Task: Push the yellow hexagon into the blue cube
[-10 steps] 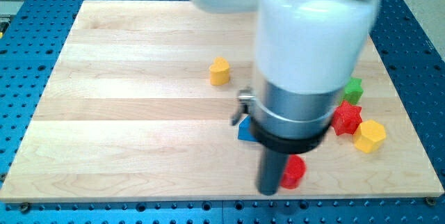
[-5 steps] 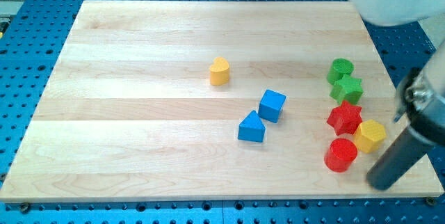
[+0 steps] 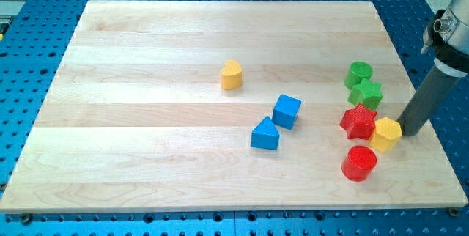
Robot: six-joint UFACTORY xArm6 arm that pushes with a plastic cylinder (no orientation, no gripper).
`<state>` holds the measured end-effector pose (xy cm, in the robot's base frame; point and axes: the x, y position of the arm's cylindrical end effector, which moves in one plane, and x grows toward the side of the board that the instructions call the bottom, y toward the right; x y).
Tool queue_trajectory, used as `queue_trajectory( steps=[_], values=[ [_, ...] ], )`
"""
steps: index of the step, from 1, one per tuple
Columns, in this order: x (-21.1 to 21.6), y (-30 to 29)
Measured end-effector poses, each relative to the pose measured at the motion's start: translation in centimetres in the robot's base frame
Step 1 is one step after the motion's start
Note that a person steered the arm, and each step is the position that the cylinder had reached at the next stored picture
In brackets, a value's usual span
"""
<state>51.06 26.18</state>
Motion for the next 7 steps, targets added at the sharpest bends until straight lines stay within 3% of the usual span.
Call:
queue_trajectory(
  steps=[2,5,7],
  values=[
    [2.8,-3.8],
    [4.6,-1.7],
    [4.7,-6.9]
  ],
)
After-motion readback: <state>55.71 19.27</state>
